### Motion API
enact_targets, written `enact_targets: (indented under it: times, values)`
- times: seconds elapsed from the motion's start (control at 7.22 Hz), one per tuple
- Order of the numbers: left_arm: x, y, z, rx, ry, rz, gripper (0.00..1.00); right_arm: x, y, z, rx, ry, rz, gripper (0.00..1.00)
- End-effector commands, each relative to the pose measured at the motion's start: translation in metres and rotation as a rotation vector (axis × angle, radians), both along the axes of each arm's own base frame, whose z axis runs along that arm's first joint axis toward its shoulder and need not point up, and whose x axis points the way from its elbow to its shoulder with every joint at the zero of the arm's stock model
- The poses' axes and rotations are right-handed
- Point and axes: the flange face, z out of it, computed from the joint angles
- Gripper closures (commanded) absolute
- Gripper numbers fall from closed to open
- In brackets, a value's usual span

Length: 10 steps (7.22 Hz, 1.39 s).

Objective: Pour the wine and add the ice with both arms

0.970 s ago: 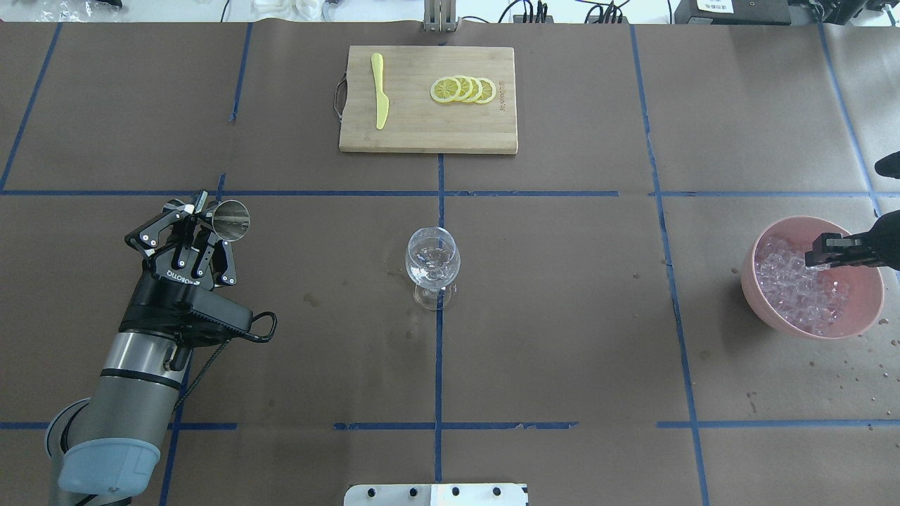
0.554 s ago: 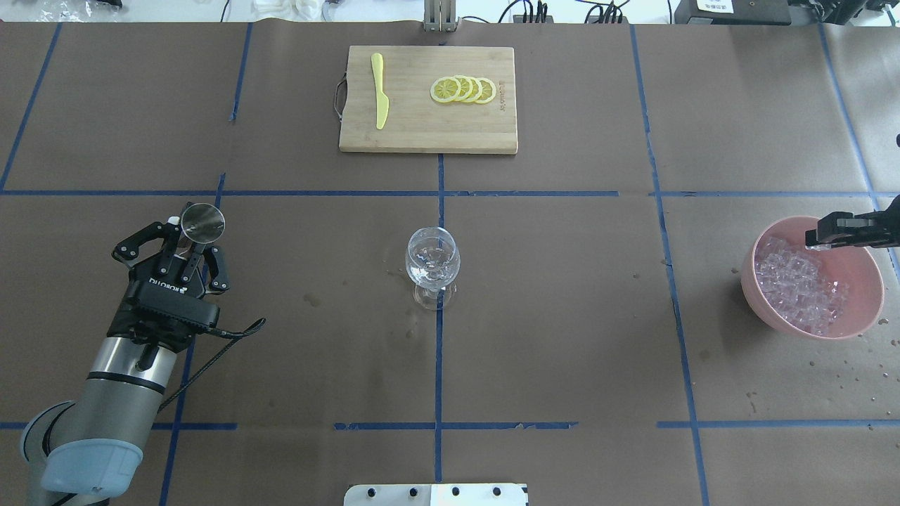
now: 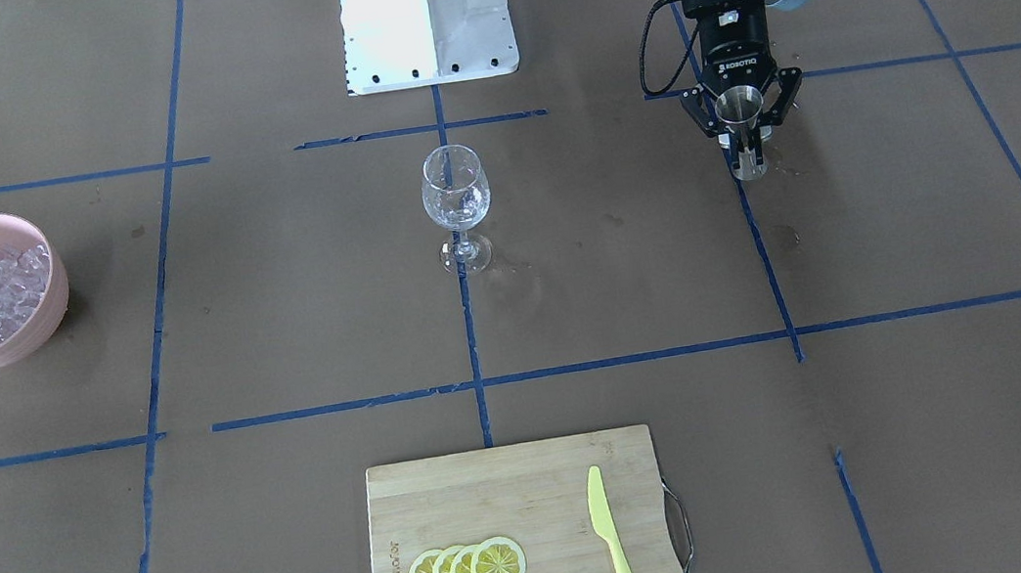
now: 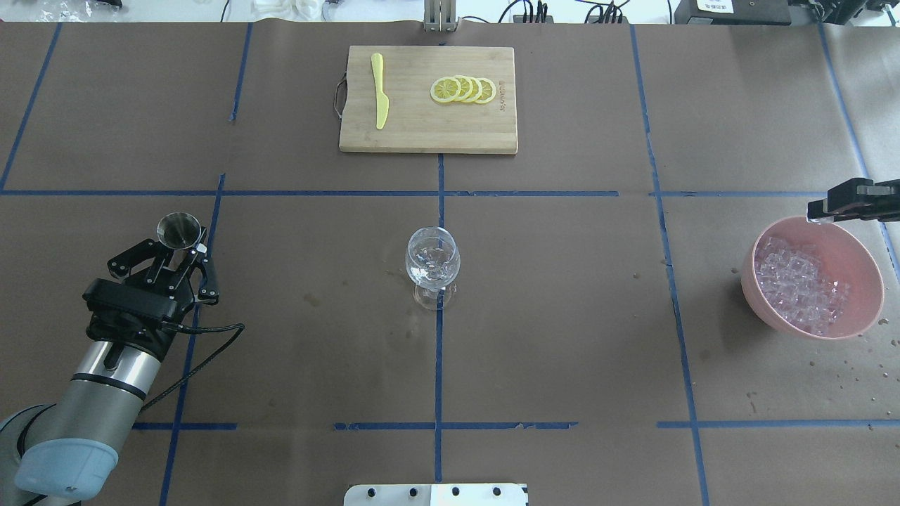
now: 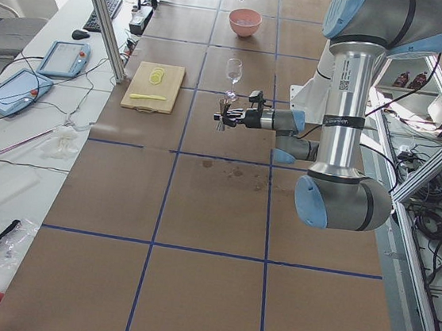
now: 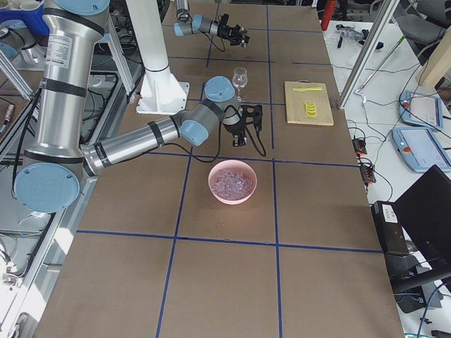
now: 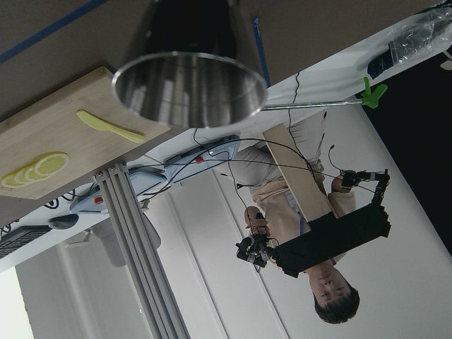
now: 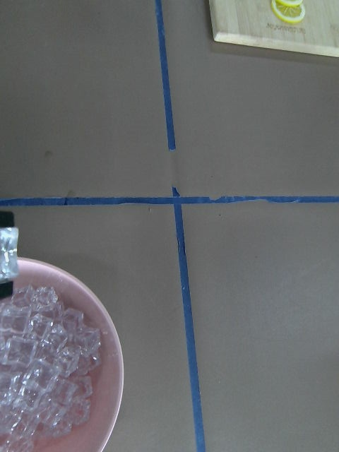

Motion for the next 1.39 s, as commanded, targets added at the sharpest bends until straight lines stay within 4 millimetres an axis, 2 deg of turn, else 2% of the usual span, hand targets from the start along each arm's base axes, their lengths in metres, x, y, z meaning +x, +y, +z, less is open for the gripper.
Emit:
enact_targets:
  times: [0.0,0.14,0.28,0.42,0.69,0.83,0.97,1.25]
  values:
    - [0.012,0.002,0.018,-0.099,0.204,0.05,1.0,-0.006,-0.015,-0.039,0.013,-0.069,0.029,1.0]
    - [0.016,0.001,0.034,-0.122,0.211,0.054,1.0,-0.013,-0.026,-0.068,0.018,-0.122,0.042,1.0]
    - [0.015,-0.003,0.04,-0.151,0.27,0.046,1.0,-0.02,-0.034,-0.088,0.001,-0.163,0.059,1.0]
    - [0.013,-0.009,0.045,-0.174,0.309,0.041,1.0,-0.031,-0.036,-0.098,0.004,-0.178,0.046,1.0]
    - [0.007,-0.026,0.071,-0.183,0.262,-0.003,1.0,-0.049,-0.041,-0.117,0.019,-0.203,0.027,1.0]
    - [0.005,-0.033,0.08,-0.212,0.308,-0.012,1.0,-0.061,-0.044,-0.134,0.002,-0.234,0.029,1.0]
    - [0.004,-0.037,0.082,-0.241,0.362,-0.008,1.0,-0.068,-0.043,-0.142,0.01,-0.245,0.02,1.0]
    - [0.007,-0.042,0.105,-0.272,0.376,-0.029,1.0,-0.077,-0.042,-0.153,0.027,-0.256,0.002,1.0]
